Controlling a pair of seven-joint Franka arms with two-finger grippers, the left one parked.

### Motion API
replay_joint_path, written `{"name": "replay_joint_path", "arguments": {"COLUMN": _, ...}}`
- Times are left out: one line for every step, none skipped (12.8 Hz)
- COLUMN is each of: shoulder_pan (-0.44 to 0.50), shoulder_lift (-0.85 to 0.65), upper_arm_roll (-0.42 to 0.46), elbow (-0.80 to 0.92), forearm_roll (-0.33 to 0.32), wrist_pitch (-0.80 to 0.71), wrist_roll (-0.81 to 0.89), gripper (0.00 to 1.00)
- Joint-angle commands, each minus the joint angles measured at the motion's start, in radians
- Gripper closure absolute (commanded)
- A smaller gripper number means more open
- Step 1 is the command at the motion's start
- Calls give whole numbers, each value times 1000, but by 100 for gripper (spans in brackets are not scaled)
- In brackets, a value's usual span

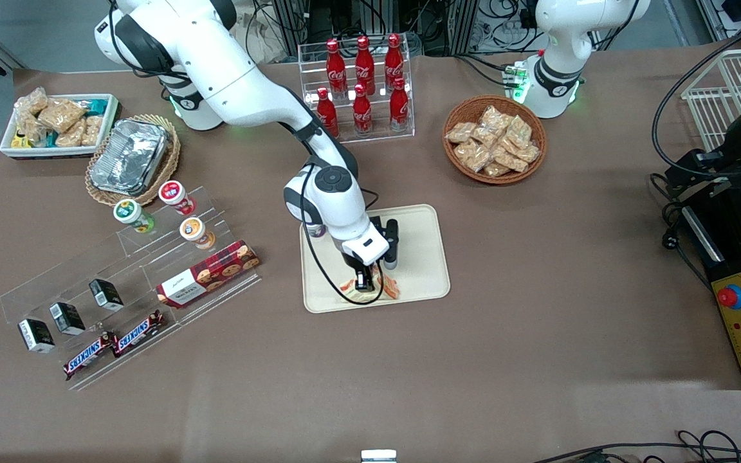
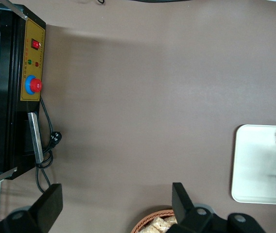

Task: Place sandwich on tray
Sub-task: 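Lower the sandwich onto the cream tray beside the black box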

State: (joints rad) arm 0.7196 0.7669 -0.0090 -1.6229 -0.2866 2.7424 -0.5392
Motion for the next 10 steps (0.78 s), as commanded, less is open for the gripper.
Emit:
{"name": "replay_joint_path", "arguments": {"shoulder_pan": 11, "shoulder_lift": 23, "upper_arm_roll": 8, "elbow": 26, "forearm_roll": 21, "wrist_pitch": 19, "wrist_roll": -8, "gripper": 100}}
{"name": "replay_joint_path", "arguments": {"shoulder_pan": 14, "shoulder_lift": 25, "upper_arm_roll": 8, "elbow": 26, "forearm_roll": 21, "wrist_pitch": 19, "wrist_roll": -10, "gripper": 100}}
{"name": "replay_joint_path", "arguments": {"shoulder_pan": 14, "shoulder_lift": 26, "upper_arm_roll": 8, "elbow": 28, "forearm_roll": 21, "wrist_pitch": 19, "wrist_roll": -10, "gripper": 100}}
{"name": "replay_joint_path", "arguments": {"shoulder_pan": 14, "shoulder_lift": 28, "upper_arm_roll": 8, "elbow": 28, "forearm_roll": 21, "wrist_pitch": 19, "wrist_roll": -10, "gripper": 93}}
{"name": "replay_joint_path", "arguments": {"shoulder_pan": 14, "shoulder_lift": 28, "upper_arm_roll": 8, "elbow": 28, "forearm_roll": 21, "wrist_pitch": 20, "wrist_roll": -11, "gripper": 1}}
{"name": "replay_joint_path", "arguments": {"shoulder_pan": 15, "shoulder_lift": 28, "upper_arm_roll": 8, "elbow": 28, "forearm_roll": 20, "wrist_pitch": 20, "wrist_roll": -11, "gripper": 1}}
{"name": "replay_joint_path", "arguments": {"shoulder_pan": 17, "shoulder_lift": 26, "upper_arm_roll": 8, "elbow": 28, "forearm_roll": 20, "wrist_pitch": 20, "wrist_roll": -11, "gripper": 1}}
{"name": "replay_joint_path", "arguments": {"shoulder_pan": 15, "shoulder_lift": 25, "upper_arm_roll": 8, "elbow": 28, "forearm_roll": 21, "wrist_pitch": 19, "wrist_roll": -11, "gripper": 1}}
{"name": "replay_joint_path", "arguments": {"shoulder_pan": 14, "shoulder_lift": 20, "upper_arm_roll": 8, "elbow": 26, "forearm_roll": 24, "wrist_pitch": 19, "wrist_roll": -10, "gripper": 1}}
{"name": "replay_joint_path", "arguments": {"shoulder_pan": 12, "shoulder_lift": 14, "upper_arm_roll": 8, "elbow": 23, "forearm_roll": 29, "wrist_pitch": 16, "wrist_roll": -7, "gripper": 1}}
